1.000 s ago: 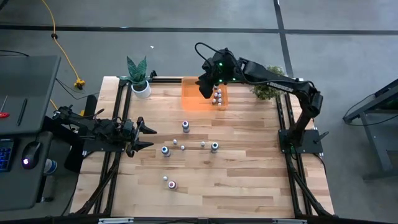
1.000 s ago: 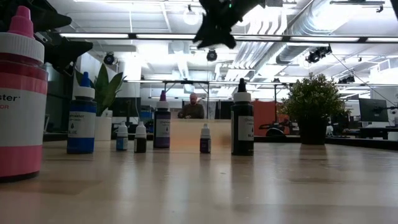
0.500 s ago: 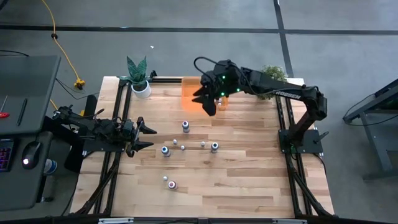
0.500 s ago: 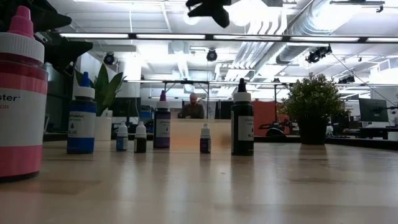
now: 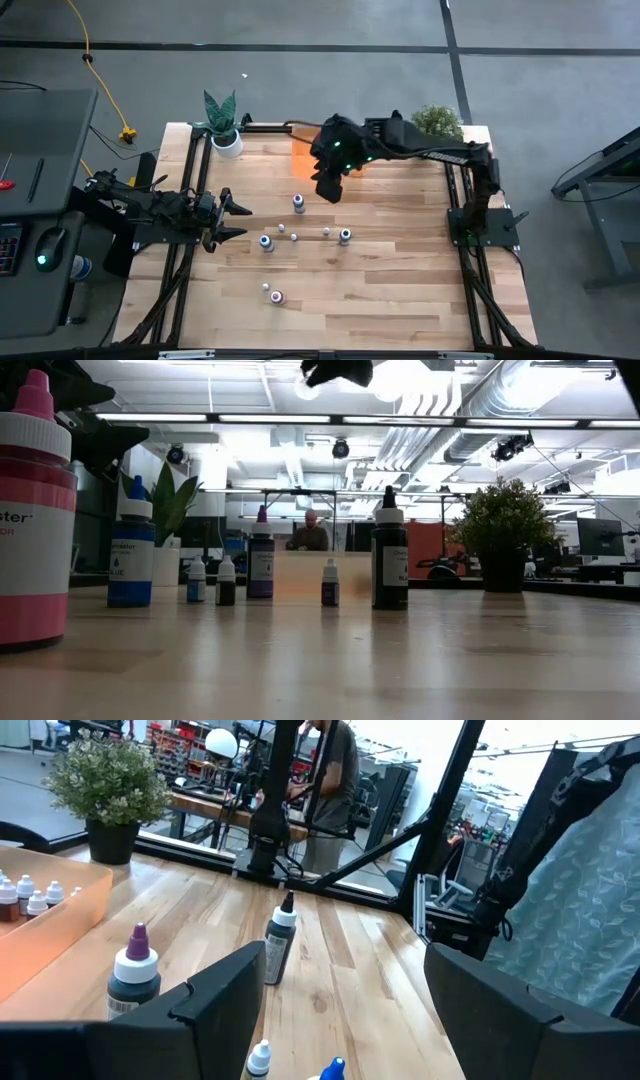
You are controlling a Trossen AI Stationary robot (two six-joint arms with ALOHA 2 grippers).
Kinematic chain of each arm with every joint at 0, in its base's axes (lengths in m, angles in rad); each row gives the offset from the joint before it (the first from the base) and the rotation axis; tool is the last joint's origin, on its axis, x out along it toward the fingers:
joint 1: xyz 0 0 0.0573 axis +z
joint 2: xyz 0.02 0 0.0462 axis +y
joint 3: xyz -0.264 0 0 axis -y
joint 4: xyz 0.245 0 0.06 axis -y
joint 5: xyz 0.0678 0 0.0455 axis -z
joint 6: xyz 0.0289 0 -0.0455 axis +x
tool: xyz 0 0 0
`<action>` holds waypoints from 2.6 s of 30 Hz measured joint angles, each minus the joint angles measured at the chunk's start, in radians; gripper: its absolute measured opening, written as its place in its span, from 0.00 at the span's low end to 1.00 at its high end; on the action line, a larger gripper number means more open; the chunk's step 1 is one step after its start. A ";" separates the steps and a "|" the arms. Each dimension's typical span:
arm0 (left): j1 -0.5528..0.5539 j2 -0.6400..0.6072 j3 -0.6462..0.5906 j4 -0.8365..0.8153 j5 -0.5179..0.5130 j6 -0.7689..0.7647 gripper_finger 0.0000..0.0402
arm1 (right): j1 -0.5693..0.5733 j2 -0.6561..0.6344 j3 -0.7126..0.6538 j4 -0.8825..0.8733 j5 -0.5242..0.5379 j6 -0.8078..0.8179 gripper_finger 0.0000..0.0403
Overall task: Pick & Place food coloring
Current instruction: Put the big black food coloring bottle into the orange bin
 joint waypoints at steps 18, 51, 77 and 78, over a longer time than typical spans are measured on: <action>0.000 0.000 0.000 0.000 0.000 0.000 0.68 | 0.203 0.159 0.070 -0.517 0.309 0.473 0.32; 0.000 0.000 0.000 0.000 0.000 0.000 0.68 | 0.252 0.160 -0.165 -0.380 0.184 0.877 0.55; 0.000 0.000 0.000 0.000 0.000 0.000 0.68 | 0.215 0.250 -0.165 -0.366 0.015 0.903 0.67; 0.000 0.000 0.000 0.000 0.000 0.000 0.68 | 0.214 0.250 -0.165 -0.365 0.021 0.903 0.67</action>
